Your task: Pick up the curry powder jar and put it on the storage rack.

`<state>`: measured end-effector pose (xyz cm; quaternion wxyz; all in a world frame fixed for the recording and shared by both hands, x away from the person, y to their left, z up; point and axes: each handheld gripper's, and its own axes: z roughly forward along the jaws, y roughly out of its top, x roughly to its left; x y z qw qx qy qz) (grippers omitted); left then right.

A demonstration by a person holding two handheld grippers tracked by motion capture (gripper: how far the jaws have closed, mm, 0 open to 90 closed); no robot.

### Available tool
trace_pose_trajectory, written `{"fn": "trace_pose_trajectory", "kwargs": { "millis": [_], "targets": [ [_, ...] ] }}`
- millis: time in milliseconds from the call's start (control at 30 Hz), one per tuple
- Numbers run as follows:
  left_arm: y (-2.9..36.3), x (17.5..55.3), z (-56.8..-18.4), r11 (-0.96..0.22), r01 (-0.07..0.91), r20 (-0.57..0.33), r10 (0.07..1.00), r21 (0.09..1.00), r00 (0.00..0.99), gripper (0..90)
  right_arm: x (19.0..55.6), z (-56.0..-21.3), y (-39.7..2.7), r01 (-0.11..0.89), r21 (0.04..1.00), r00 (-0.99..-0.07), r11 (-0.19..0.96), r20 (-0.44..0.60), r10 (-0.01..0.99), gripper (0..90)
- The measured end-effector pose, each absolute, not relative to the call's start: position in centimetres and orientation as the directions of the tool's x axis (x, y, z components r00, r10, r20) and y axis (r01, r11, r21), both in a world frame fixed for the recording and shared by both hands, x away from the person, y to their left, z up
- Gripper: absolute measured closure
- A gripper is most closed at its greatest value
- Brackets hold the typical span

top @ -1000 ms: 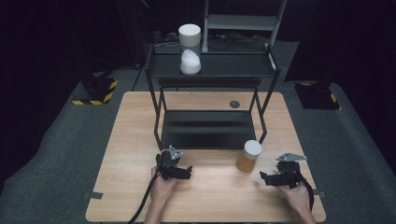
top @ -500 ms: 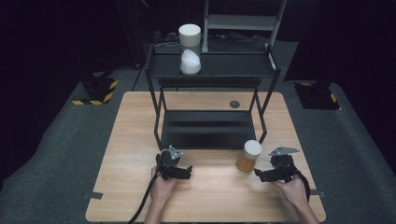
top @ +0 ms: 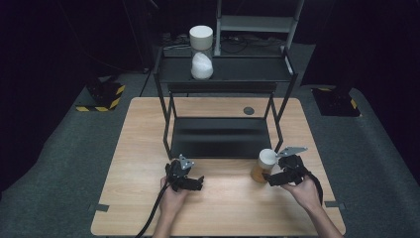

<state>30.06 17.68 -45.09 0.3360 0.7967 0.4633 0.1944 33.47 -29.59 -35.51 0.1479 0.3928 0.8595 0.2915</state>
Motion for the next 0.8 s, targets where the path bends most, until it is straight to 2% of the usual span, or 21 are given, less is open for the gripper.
{"fn": "trace_pose_trajectory", "kwargs": {
  "millis": [467,800],
  "targets": [
    [17.7,30.1,-45.1,-0.345,0.608,-0.002,0.869,0.715,0.496,0.5,35.7,-33.9,-26.7,0.582,0.569,-0.679,0.581,-0.054,0.732,10.0],
    [17.7,30.1,-45.1,-0.347,0.607,-0.002,0.868,0.715,0.497,0.5,36.9,-33.5,-26.0,0.599,0.541,-0.683,0.590,-0.039,0.729,13.6]
  ]
}}
